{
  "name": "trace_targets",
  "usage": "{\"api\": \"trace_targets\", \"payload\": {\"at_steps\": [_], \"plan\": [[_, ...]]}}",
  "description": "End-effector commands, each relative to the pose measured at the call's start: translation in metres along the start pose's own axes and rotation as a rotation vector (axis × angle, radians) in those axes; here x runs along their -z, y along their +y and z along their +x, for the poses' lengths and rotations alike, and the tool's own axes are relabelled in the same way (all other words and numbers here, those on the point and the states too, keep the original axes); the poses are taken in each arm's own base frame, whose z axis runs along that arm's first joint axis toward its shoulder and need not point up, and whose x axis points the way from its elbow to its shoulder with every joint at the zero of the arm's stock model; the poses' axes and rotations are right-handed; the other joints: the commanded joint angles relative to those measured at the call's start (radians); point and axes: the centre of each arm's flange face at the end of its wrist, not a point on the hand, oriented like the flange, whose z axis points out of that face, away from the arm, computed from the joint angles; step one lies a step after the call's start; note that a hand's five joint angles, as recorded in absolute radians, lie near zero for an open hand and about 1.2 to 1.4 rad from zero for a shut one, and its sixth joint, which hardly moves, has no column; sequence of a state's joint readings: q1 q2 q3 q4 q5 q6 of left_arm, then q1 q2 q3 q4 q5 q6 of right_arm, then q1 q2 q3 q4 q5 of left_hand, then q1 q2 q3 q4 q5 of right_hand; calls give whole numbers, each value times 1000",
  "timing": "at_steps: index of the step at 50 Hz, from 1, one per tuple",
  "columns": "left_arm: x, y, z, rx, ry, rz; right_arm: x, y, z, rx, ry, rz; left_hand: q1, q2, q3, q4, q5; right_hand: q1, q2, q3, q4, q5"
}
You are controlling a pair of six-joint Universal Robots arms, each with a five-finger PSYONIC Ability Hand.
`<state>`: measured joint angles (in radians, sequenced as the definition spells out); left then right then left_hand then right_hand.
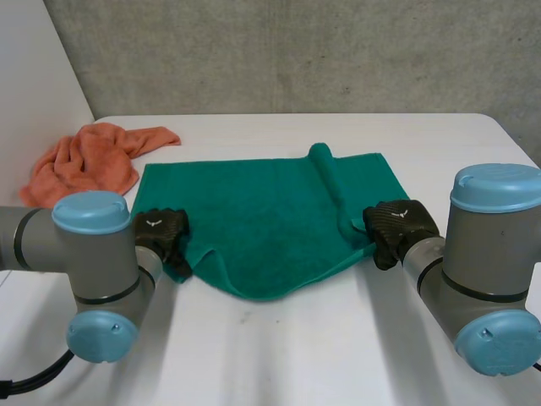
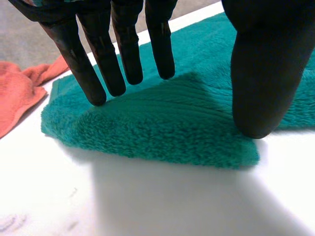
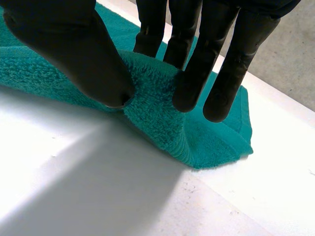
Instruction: Fold the laundry.
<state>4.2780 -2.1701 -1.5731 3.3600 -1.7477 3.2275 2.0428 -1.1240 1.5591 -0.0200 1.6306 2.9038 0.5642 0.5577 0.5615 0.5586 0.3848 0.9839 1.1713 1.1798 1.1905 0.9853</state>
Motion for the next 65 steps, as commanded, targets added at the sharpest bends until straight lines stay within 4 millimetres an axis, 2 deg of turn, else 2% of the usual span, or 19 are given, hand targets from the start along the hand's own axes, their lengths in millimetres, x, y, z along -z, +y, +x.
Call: {"api": "trace_targets", "payload": {"at_steps": [1,5,19,22,24,29,33,34,37,38,41,43,49,53,56,60,65], "plan": [[5,-14,-4,8,-29,49,-1,-4,1,21,2,11,350,356,353,355,355,412,225,216,206,236],[12,-26,-10,1,-41,80,0,-5,1,62,3,13,538,545,541,544,543,412,225,216,206,236],[8,-24,-19,-210,-88,122,2,-5,1,119,6,12,556,563,559,562,561,412,225,216,206,236],[9,-24,-18,-239,-86,122,3,-6,2,120,5,14,793,800,796,799,798,412,225,216,206,236],[11,-26,-18,-257,-80,126,4,-6,1,127,4,13,832,839,835,838,837,412,225,216,206,236],[28,-42,-21,-286,-76,161,9,-4,-2,214,-32,-26,832,839,835,838,837,412,225,216,206,236],[43,-50,-20,-312,-44,175,21,3,-7,359,-120,-124,832,839,835,838,837,412,225,216,206,236],[46,-52,-20,-313,-41,181,25,4,-6,392,-150,-159,832,839,835,838,837,329,142,133,122,153],[54,-58,-22,-313,-35,194,27,-1,-5,404,-159,-150,832,839,835,838,837,-415,-602,-611,-622,-591],[55,-59,-22,-313,-34,196,29,-10,-4,397,-148,-108,832,839,835,838,837,-627,-814,-823,-833,-803],[58,-61,-25,-311,-40,195,31,-26,4,384,-109,-34,832,839,835,838,837,-637,-825,-833,-844,-813],[58,-62,-26,-310,-43,196,33,-39,17,375,-60,13,832,839,835,838,837,-676,-863,-872,-882,-852],[57,-61,-28,-309,-49,191,29,-51,34,389,-12,42,832,839,835,838,837,-693,-881,-889,-900,-869],[58,-60,-28,-308,-46,185,27,-59,35,516,-39,92,832,839,835,838,837,-690,-878,-886,-897,-866],[59,-57,-26,-311,-38,180,23,-63,42,649,-50,126,832,839,835,838,837,-690,-878,-886,-897,-866],[60,-56,-25,-312,-35,178,19,-68,37,800,-112,203,832,839,835,838,837,-685,-872,-881,-891,-861],[60,-56,-26,-312,-37,177,0,-60,23,918,-260,276,832,839,835,838,837,-679,-866,-875,-885,-855]]}}
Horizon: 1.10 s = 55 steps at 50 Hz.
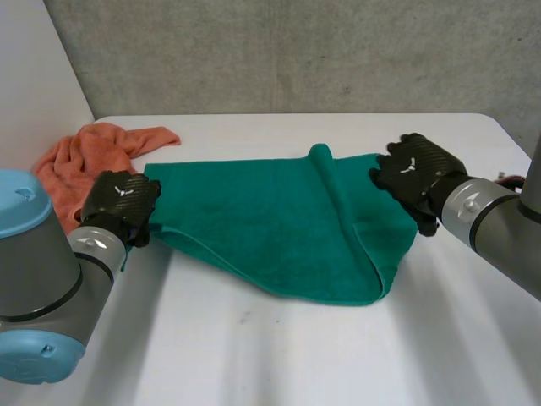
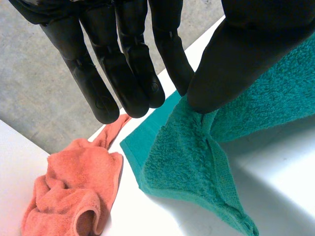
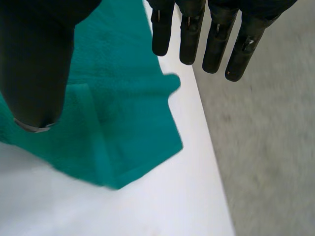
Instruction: Fold the laundry.
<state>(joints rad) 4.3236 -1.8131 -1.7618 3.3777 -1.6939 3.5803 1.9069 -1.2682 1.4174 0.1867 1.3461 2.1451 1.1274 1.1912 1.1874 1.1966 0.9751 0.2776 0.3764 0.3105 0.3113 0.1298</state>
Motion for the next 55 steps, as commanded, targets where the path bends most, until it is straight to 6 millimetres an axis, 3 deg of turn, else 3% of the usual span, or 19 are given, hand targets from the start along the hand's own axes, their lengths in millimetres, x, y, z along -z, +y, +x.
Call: {"api": "trace_targets", "payload": {"at_steps": [1,10,17,24,37,41,46,51,55], "plan": [[1,1,0,0,0,-4,-25,-1,-18,201,-159,164,269,205,209,200,247,28,-71,-5,-6,1],[1,2,-1,2,-3,-9,-62,24,-44,158,-319,88,269,205,209,200,247,57,-42,24,23,30],[1,2,-1,2,-1,-8,-81,39,-47,165,-301,9,269,205,209,200,247,186,87,153,152,159],[-1,2,-3,5,-8,-12,-86,47,-55,149,-322,-5,269,205,209,200,247,353,255,321,320,327],[-3,4,-7,7,-18,-16,-89,55,-56,135,-326,-23,269,205,209,200,247,268,170,235,235,242],[-5,5,-9,9,-26,-20,-89,56,-51,132,-313,-31,269,205,209,200,247,426,327,393,393,399],[-6,5,-12,11,-34,-23,-87,61,-37,88,-279,-53,269,205,209,200,247,811,712,778,777,784],[-6,5,-12,11,-34,-23,-84,68,-30,45,-266,-77,269,205,209,200,247,920,821,887,886,893],[-6,6,-12,11,-34,-24,-80,75,-24,28,-259,-100,269,205,209,200,247,850,751,817,816,823]]}}
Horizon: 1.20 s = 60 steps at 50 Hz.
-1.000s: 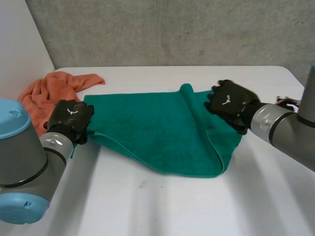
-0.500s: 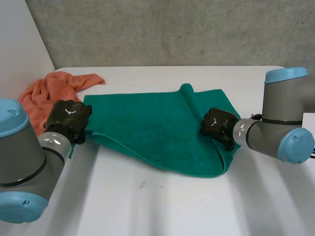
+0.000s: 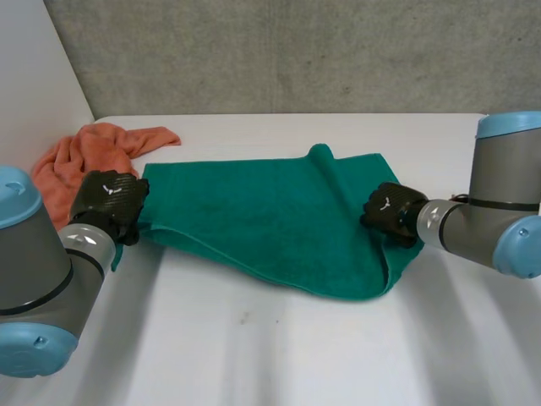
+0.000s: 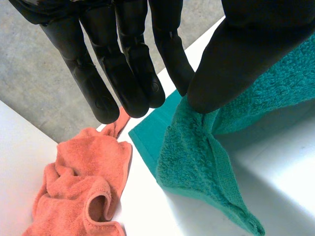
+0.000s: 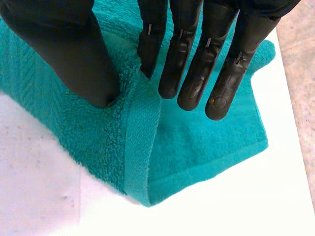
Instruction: Fold the laundry.
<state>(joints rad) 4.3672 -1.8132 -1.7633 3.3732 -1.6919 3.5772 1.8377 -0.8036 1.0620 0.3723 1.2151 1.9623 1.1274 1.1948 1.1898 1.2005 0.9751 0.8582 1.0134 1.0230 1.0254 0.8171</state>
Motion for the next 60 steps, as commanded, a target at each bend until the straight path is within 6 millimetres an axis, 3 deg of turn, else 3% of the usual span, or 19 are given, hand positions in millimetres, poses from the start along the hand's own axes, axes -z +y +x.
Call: {"api": "trace_targets", "payload": {"at_steps": [1,6,11,15,16,22,26,27,30,35,39,47,51,60], "plan": [[0,0,0,0,0,-1,8,14,7,-48,9,-35,269,201,207,196,247,159,3,-6,-9,25],[0,0,0,0,0,-1,14,19,5,-66,-4,-41,269,201,207,196,247,-174,-329,-339,-341,-307],[-1,1,0,0,0,-3,16,24,3,-71,-13,-56,269,201,207,196,247,-177,-333,-342,-345,-311],[-1,1,0,0,-1,-5,17,26,-1,-82,-25,-64,269,201,207,196,247,256,101,91,89,122],[-1,1,0,0,0,-4,18,26,-2,-91,-27,-68,269,201,207,196,247,535,380,370,368,402],[2,4,1,-10,12,-29,30,38,6,-167,-6,-109,269,201,207,196,247,538,383,373,371,405],[13,8,2,-38,51,-106,63,43,16,-237,14,-158,269,201,207,196,247,538,383,373,371,405],[17,9,2,-48,64,-125,79,42,13,-261,-13,-188,269,201,207,196,247,538,383,373,371,405],[33,11,3,-102,136,-200,104,39,7,-293,-82,-232,269,201,207,196,247,538,383,373,371,405],[65,16,7,-211,288,-303,154,52,3,-364,-180,-354,269,201,207,196,247,538,383,373,371,405],[87,18,10,-289,406,-369,173,50,5,-370,-148,-360,269,201,207,196,247,538,383,373,371,405],[69,12,4,-299,355,-302,156,57,4,-400,-24,-314,269,201,207,196,247,538,383,373,371,405],[37,21,13,-310,341,-272,132,59,3,-432,24,-278,269,201,207,196,247,538,383,373,371,405],[-41,18,34,-317,259,-99,81,62,22,-349,221,-322,269,201,207,196,247,538,383,373,371,405]]}}
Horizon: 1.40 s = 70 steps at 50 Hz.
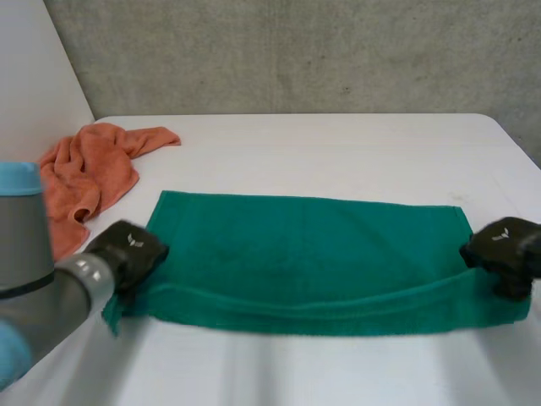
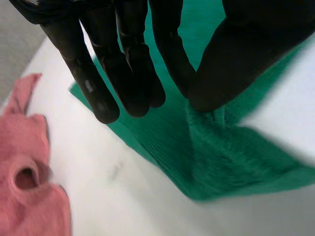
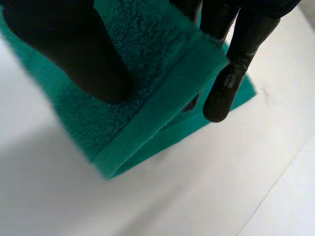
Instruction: Fold the laundry.
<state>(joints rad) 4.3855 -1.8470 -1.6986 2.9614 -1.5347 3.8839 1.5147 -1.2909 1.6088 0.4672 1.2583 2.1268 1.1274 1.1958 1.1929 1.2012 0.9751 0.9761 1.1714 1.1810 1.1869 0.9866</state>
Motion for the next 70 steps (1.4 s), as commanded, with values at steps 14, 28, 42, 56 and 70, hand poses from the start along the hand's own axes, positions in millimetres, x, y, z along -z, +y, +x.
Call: {"api": "trace_targets", "payload": {"at_steps": [14,28,42,56,70], "plan": [[-155,-52,-19,-43,-309,414,-118,-39,30,61,422,78,269,200,203,195,247,420,225,215,209,235],[-162,-62,-8,-52,-391,552,-113,-71,57,-94,608,219,-953,-1021,-1018,-1027,-975,-802,-997,-1006,-1012,-987],[-56,-76,-24,-16,-428,578,-11,-60,36,-171,426,268,-953,-1021,-1018,-1027,-975,-802,-997,-1006,-1012,-987],[-80,-9,-15,40,-211,360,-19,8,-7,-273,195,136,-953,-1021,-1018,-1027,-975,-802,-997,-1006,-1012,-987],[-143,16,-42,72,-225,319,-33,15,-13,-267,206,153,-946,-1015,-1012,-1020,-968,-802,-997,-1006,-1012,-987]]}}
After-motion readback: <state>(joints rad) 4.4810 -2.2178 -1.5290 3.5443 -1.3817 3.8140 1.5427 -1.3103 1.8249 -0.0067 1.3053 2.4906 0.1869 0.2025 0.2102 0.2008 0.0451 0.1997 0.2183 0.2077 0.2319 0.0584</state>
